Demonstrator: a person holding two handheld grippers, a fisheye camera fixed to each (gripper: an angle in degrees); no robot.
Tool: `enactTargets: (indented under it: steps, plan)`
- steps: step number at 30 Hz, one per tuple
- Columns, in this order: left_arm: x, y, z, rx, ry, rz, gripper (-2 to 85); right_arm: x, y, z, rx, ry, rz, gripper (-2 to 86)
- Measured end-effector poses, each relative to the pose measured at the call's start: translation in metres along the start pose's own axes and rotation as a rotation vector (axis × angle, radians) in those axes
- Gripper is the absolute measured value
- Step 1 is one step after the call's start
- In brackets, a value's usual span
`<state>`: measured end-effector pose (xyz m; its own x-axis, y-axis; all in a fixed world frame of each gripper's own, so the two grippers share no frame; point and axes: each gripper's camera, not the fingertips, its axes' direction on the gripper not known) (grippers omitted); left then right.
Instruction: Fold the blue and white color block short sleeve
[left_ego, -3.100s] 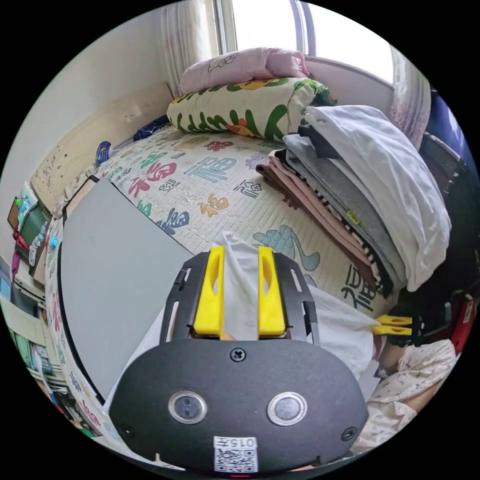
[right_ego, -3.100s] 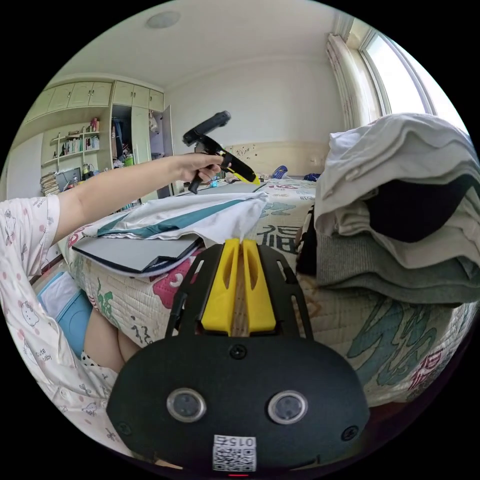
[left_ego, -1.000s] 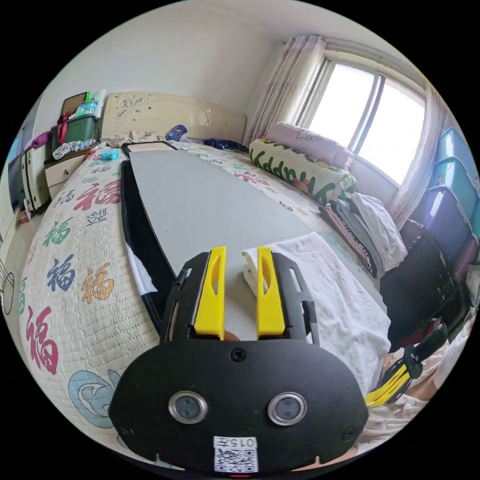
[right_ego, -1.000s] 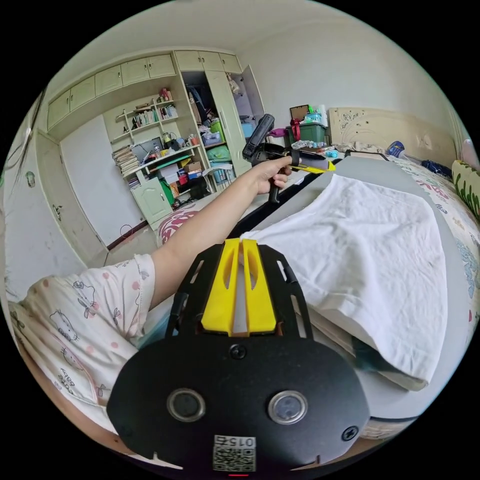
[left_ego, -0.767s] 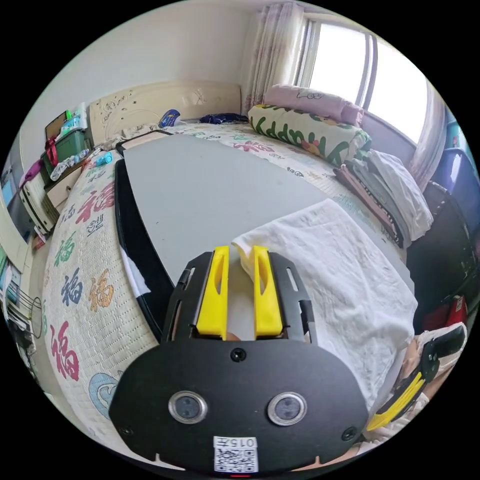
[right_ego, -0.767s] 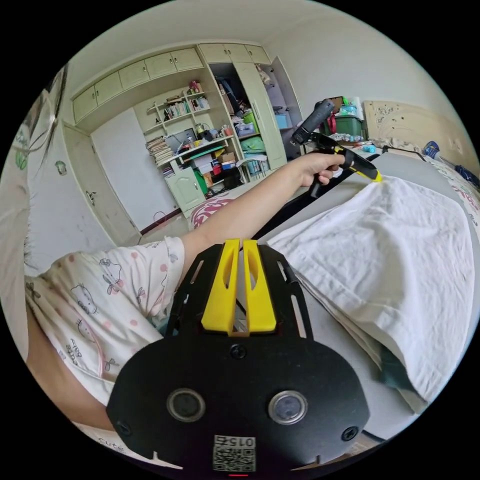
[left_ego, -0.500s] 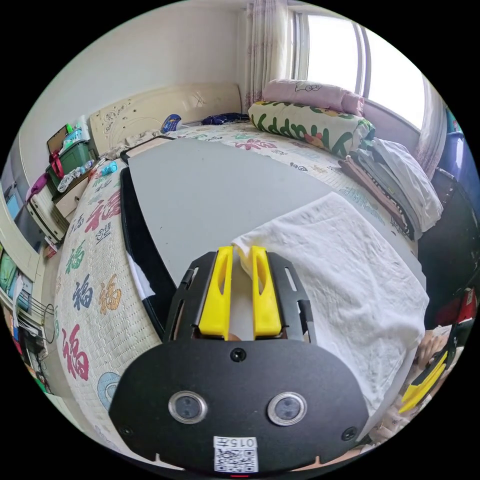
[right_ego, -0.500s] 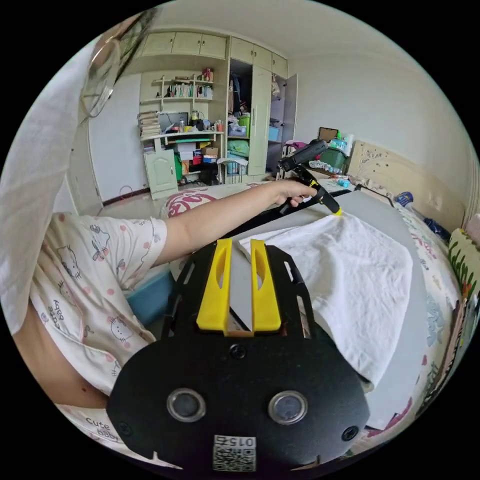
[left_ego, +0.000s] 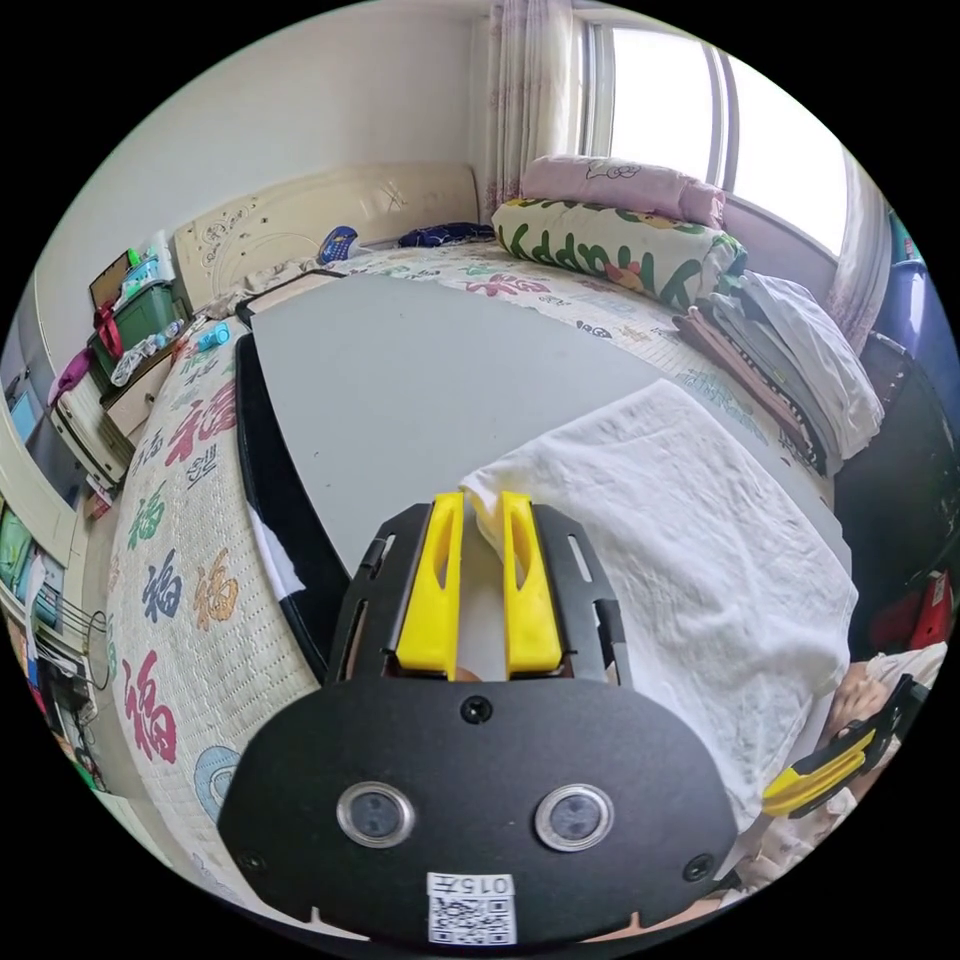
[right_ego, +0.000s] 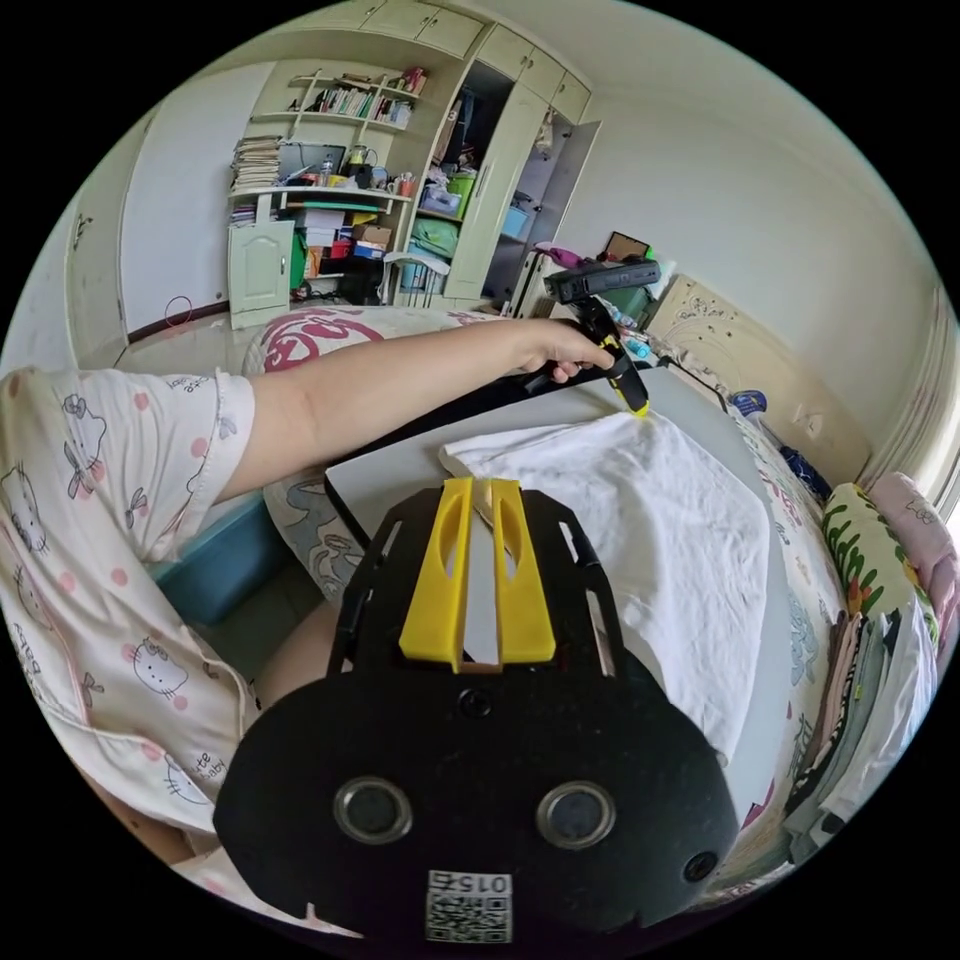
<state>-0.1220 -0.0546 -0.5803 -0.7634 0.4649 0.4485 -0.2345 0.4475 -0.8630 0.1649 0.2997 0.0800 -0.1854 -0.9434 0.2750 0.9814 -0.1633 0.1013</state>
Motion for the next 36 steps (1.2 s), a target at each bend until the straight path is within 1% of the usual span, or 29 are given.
enactTargets:
  steps: [4, 8, 11, 14, 17, 20, 22, 24, 25, 26, 27, 28, 29, 30, 32, 34, 36]
  plan:
    - [0.021, -0.007, 0.006, 0.01, -0.003, -0.013, 3.4, -0.013, -0.015, -0.005, -0.002, 0.034, 0.017, 0.3]
    - [0.028, -0.007, -0.004, 0.094, 0.027, -0.054, 0.9, -0.016, -0.032, -0.033, 0.084, -0.015, 0.067, -0.2]
    - [0.037, -0.009, -0.003, 0.12, 0.021, -0.065, 0.5, -0.014, -0.048, -0.043, 0.097, -0.059, 0.103, -0.3]
    - [0.055, -0.018, 0.017, 0.068, -0.052, -0.029, 0.4, -0.008, -0.062, -0.042, 0.056, -0.129, 0.139, -0.2]
    - [0.073, -0.026, 0.045, 0.007, -0.119, 0.019, 0.5, -0.005, -0.075, -0.054, 0.054, -0.15, 0.158, 0.1]
    - [0.081, -0.03, 0.069, -0.034, -0.149, 0.053, 1.0, -0.002, -0.092, -0.075, 0.048, -0.153, 0.155, 1.2]
    - [0.077, -0.029, 0.077, -0.035, -0.151, 0.055, 1.6, 0.006, -0.099, -0.093, 0.052, -0.208, 0.153, 2.8]
    - [0.063, -0.026, 0.077, -0.019, -0.126, 0.038, 2.7, 0.023, -0.102, -0.12, 0.089, -0.303, 0.173, 4.8]
    - [0.045, -0.022, 0.071, 0.011, -0.093, 0.006, 3.7, 0.039, -0.104, -0.143, 0.125, -0.383, 0.188, 5.7]
    - [0.023, -0.016, 0.063, 0.053, -0.046, -0.039, 5.1, 0.058, -0.104, -0.168, 0.163, -0.454, 0.187, 5.9]
    - [0.011, -0.011, 0.06, 0.074, -0.014, -0.06, 5.8, 0.068, -0.105, -0.181, 0.18, -0.48, 0.185, 6.0]
    - [-0.012, -0.003, 0.056, 0.112, 0.056, -0.095, 7.3, 0.089, -0.106, -0.207, 0.207, -0.503, 0.184, 6.2]
    - [-0.034, 0.004, 0.058, 0.136, 0.125, -0.12, 8.5, 0.112, -0.108, -0.233, 0.232, -0.491, 0.193, 6.7]
    - [-0.043, 0.007, 0.062, 0.142, 0.156, -0.129, 9.0, 0.123, -0.11, -0.244, 0.243, -0.472, 0.201, 7.1]
    - [-0.07, 0.01, 0.093, 0.109, 0.239, -0.139, 11.0, 0.17, -0.122, -0.275, 0.235, -0.334, 0.24, 9.4]
    - [-0.077, 0.006, 0.125, 0.038, 0.252, -0.118, 11.9, 0.21, -0.136, -0.283, 0.185, -0.251, 0.308, 10.7]
    - [-0.084, 0.002, 0.151, -0.016, 0.248, -0.096, 12.5, 0.255, -0.15, -0.281, 0.135, -0.223, 0.394, 11.8]
